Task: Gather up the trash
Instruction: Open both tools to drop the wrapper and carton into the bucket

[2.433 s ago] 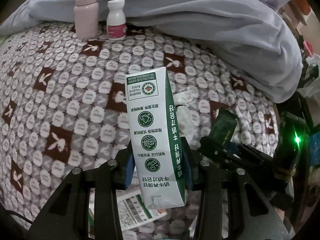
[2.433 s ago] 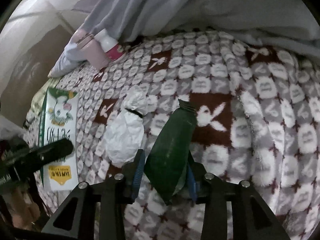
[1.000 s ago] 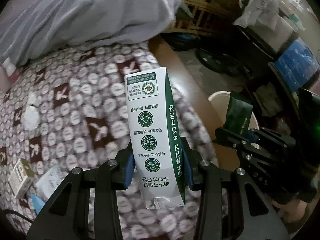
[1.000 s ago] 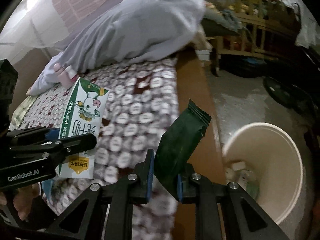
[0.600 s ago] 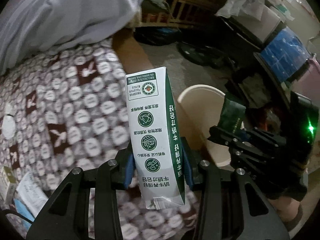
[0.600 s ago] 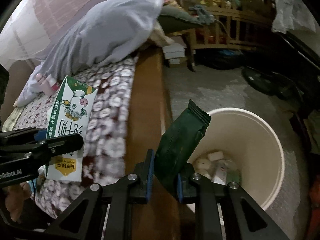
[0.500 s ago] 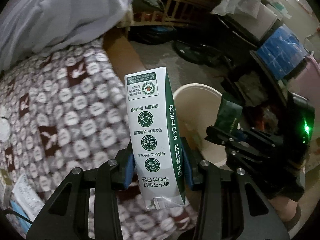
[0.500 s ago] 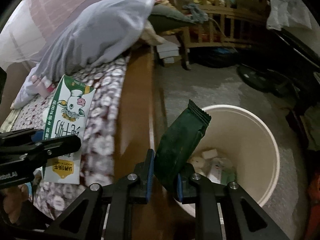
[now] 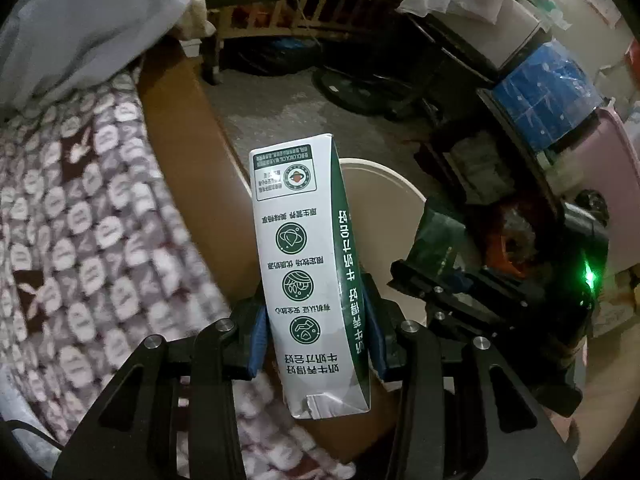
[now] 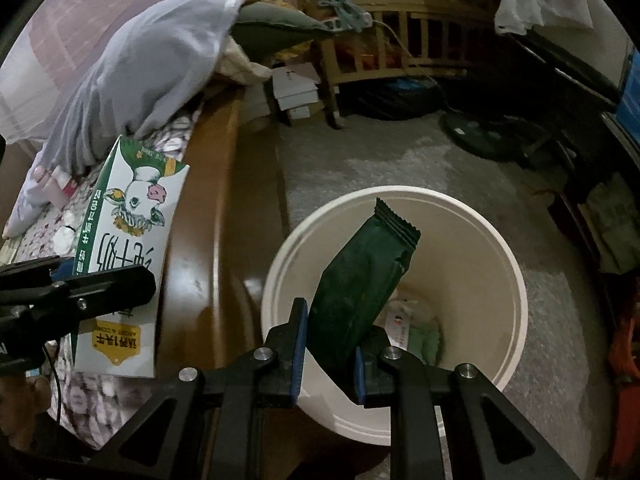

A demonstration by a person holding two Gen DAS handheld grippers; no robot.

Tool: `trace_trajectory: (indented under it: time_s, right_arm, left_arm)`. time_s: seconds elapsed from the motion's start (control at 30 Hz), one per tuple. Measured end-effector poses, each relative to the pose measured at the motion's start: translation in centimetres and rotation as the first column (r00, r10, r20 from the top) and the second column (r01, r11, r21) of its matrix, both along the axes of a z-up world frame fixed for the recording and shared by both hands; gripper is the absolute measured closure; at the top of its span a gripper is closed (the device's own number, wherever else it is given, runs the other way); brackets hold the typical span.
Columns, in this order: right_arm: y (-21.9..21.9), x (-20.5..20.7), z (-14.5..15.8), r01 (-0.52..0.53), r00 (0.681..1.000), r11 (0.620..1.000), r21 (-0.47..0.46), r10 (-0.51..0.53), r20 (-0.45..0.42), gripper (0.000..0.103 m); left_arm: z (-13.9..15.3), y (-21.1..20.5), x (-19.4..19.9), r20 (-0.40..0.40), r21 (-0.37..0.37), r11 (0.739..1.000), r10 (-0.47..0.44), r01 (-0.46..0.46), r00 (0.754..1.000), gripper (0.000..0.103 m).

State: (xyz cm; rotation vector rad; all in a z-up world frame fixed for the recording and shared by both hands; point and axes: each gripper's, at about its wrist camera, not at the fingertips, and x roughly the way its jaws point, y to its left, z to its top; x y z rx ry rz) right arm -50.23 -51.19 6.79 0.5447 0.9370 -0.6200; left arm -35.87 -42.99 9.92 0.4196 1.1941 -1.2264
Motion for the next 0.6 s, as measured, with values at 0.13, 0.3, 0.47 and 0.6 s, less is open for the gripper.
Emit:
trace_trajectory:
  time_s: [0.13,0.3,0.47,0.6]
  right_arm:
    - [-0.7,-0.7,-0.4,0.023,1.0,1.0,0.007,-0.023,-0.001,0.085]
    - [-1.6,-1.3,-0.7,0.063,0.998,0.998,0.009,-0.063,-0.014,0.083]
    - [-2.6,-1.9,-0.7,0.109,0.994,0.994,0.004,-0.109,-0.009,0.062]
    - [-3.1,-2.5,-0.3,0.15,0.989,0.989,-0.006,-0.15,-0.014,0.062]
  left_arm:
    - [-0.6,-1.1,-0.5,-0.042,0.002,1.0,-0.013,0.013,0.999,0.065]
    - [-0.9,-1.9,-1.1,-0.048,-0.004,1.0,-0.023,0.023,0.999,0.064]
    - [-0.9,-1.8,-1.2,-0.059,-0.029,0.999,-0.026,0.025,0.998,0.063]
    - [-0.8,-1.4,-1.0,-0.055,-0.037,0.999,-0.032,0.03,0.998,0.058]
